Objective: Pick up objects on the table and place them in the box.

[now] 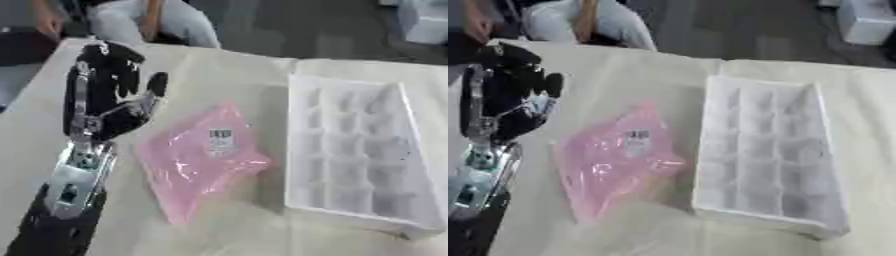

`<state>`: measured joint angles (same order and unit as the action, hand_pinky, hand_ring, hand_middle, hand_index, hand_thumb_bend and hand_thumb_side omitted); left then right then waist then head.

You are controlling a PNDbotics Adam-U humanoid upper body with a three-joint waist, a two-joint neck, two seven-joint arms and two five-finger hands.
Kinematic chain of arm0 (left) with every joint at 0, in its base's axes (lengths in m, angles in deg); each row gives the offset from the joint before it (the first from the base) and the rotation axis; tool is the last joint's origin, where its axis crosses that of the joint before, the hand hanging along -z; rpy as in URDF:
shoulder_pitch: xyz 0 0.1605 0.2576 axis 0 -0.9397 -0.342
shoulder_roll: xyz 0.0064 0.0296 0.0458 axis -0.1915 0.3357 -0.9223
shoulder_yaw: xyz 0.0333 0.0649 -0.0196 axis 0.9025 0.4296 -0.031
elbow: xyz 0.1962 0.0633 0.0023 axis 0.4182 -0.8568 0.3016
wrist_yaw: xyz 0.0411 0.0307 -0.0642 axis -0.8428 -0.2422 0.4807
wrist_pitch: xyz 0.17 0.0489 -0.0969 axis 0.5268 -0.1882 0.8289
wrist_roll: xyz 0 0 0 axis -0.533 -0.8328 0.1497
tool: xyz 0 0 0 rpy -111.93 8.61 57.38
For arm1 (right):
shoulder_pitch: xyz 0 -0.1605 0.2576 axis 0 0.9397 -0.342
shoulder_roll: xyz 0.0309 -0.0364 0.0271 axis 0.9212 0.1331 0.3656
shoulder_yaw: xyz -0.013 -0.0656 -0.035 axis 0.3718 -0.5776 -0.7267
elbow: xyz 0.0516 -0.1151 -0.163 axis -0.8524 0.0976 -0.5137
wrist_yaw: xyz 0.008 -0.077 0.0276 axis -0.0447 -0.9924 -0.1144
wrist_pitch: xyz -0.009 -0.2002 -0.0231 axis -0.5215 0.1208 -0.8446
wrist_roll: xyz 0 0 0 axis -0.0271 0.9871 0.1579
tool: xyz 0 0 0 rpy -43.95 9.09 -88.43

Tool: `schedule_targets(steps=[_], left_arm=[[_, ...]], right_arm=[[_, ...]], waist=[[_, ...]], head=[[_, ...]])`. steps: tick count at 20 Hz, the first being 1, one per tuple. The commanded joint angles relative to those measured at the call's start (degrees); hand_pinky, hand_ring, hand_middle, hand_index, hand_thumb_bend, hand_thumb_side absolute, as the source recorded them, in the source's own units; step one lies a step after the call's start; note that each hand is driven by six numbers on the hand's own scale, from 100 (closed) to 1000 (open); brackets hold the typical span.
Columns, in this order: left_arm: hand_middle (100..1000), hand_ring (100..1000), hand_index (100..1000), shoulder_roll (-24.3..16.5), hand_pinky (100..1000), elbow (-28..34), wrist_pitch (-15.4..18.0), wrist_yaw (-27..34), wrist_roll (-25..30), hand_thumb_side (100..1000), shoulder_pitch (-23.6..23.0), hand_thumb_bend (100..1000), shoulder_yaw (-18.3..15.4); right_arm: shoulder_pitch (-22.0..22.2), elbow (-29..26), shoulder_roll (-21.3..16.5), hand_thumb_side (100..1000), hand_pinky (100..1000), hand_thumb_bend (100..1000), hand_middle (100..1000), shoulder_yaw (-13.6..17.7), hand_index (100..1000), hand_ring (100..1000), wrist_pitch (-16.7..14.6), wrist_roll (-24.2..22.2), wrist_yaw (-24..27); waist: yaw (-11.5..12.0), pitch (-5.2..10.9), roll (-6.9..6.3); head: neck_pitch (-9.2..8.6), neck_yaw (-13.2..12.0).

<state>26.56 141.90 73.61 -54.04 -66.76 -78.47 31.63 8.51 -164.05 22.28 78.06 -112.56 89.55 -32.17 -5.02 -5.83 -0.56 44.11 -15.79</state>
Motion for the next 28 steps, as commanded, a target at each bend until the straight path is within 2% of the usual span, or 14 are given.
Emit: schedule_targets(steps=[1,4,7,10,13,14,16,17,18,19,20,22,24,28], left_arm=[[140,100,530,-0.4,100,1.1,-0.1,-0.8,-0.4,223,0.2,404,-0.3],[139,100,529,-0.4,100,1.1,-0.4,-1.5,-0.7,227,0.1,415,-0.3],[139,100,530,-0.3,100,1.1,-0.6,-2.0,-0.8,226,0.1,417,-0.2],[143,100,536,-0.4,100,1.1,-0.6,-2.2,-1.1,221,0.1,400,-0.2],[160,100,544,-0.5,100,1.1,-0.7,-2.2,-0.9,241,0.2,395,0.0],[205,100,569,-0.6,100,1.1,-0.6,-2.2,-0.7,272,0.3,404,0.1],[311,223,619,-0.8,100,1.1,-0.9,-2.2,-0.3,326,0.4,424,0.1],[323,235,623,-0.8,100,1.1,-1.2,-2.3,-0.3,333,0.5,427,0.0],[434,381,659,-0.9,283,1.1,-1.7,-2.4,-0.3,390,0.6,450,-0.1],[459,391,666,-1.0,292,1.1,-2.2,-2.6,-0.5,411,0.7,458,-0.2],[522,470,684,-0.9,390,1.1,-2.9,-2.8,-0.8,447,0.7,473,-0.4],[580,525,705,-1.0,459,1.1,-4.5,-3.7,-1.2,514,0.5,484,-0.6],[627,559,745,-2.0,485,0.8,-6.9,-5.3,-0.6,577,-0.2,452,-0.6],[688,604,802,-8.6,486,-0.1,-13.9,-11.0,1.8,568,-1.9,432,-0.4]], right_arm=[[-0.1,-0.8,-1.5,1000,100,225,101,0.3,470,106,0.0,-0.4,-0.2],[0.0,-0.8,-1.6,1000,100,228,102,0.2,470,106,0.0,-0.5,-0.2],[0.0,-0.8,-1.5,1000,100,221,102,0.2,470,106,0.0,-0.6,-0.1],[0.0,-0.8,-1.4,1000,100,215,101,0.2,469,106,0.1,-0.6,0.0],[0.0,-0.8,-1.2,1000,100,213,101,0.2,469,106,0.1,-0.6,0.1],[0.1,-0.8,-1.1,1000,100,216,102,0.2,468,106,0.2,-0.6,0.1],[0.2,-0.8,-1.0,1000,100,221,102,0.2,468,107,0.2,-0.7,0.2],[0.3,-0.8,-0.9,1000,100,222,102,0.2,468,107,0.3,-0.7,0.2],[0.3,-0.8,-0.8,1000,100,207,103,0.3,467,110,0.3,-0.8,0.1],[0.3,-0.8,-0.8,1000,100,237,103,0.3,467,110,0.3,-0.8,0.1],[0.3,-0.8,-0.9,1000,100,246,104,0.4,467,111,0.3,-0.9,0.0],[0.2,-0.8,-1.2,1000,100,257,104,0.5,467,112,0.2,-1.0,-0.2],[0.3,-0.8,-1.6,1000,100,271,105,0.4,467,114,0.2,-1.2,-0.3],[0.8,-0.8,-2.8,1000,100,299,107,0.2,466,117,0.2,-1.7,-0.7]], waist=[[-0.1,0.38,-0.09],[-0.2,0.32,-0.15],[-0.3,0.42,-0.15],[-0.3,0.67,-0.10],[-0.3,0.85,-0.03],[-0.2,0.89,0.05],[-0.1,0.86,0.14],[0.0,0.79,0.17],[0.0,0.51,0.15],[0.0,0.27,0.11],[-0.1,-0.11,-0.06],[-0.3,-0.71,-0.46],[-0.4,-1.13,-0.96],[-0.4,-1.51,-2.44]], head=[[-0.48,1.6],[-2.46,3.0],[-3.42,4.1],[-3.62,5.0],[-3.34,4.9],[-2.97,4.5],[-2.34,3.8],[-2.14,3.5],[-2.03,3.2],[-2.01,3.1],[-2.09,3.0],[-2.18,3.2],[-2.21,3.3],[-2.03,3.6]])
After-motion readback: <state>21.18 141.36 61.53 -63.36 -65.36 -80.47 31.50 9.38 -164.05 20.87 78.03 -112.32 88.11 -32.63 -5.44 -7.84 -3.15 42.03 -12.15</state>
